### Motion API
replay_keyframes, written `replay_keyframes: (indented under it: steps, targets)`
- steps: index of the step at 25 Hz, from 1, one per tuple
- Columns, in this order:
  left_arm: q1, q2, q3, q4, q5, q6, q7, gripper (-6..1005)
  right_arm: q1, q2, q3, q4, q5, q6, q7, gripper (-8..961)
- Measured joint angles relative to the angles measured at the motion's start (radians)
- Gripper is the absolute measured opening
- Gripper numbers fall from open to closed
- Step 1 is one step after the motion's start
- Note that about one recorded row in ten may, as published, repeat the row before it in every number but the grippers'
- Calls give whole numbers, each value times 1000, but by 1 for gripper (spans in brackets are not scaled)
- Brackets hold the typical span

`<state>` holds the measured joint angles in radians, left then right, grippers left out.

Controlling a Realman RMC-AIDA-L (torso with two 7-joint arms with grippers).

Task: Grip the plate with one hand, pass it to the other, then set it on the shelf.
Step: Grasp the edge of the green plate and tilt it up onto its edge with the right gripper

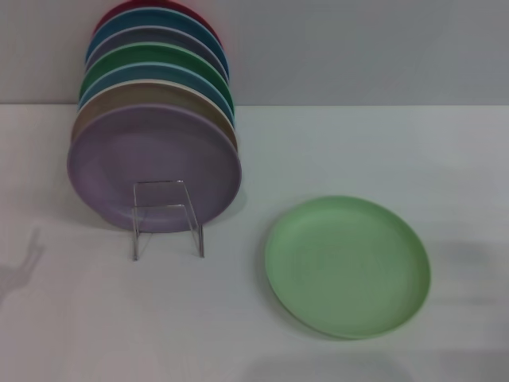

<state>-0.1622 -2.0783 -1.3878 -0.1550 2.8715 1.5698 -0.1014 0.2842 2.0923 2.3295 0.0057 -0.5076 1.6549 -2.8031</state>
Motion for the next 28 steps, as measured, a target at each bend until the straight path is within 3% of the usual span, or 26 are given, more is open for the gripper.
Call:
replay_keyframes:
  steps: [5,11,15,22,25,28]
  targets:
    - [-5,0,1,-1,1,-2,0,864,19,-2,-70,1,0,3,2,846]
    - [-8,0,3,-2,3,-4,0,864,60,-8,-83,18,0,13,34,844]
    - [-8,0,7,-2,1,0,0,863,107,-11,-135,93,-3,-57,79,843]
    - [2,0,9,-1,2,3,0,863,98,-10,-189,222,-9,-164,191,833]
    - [10,0,9,-1,0,8,-17,863,50,-10,-264,421,-50,-354,312,829]
    - [10,0,9,-1,0,8,-24,863,-39,-16,-410,765,-138,-666,531,824]
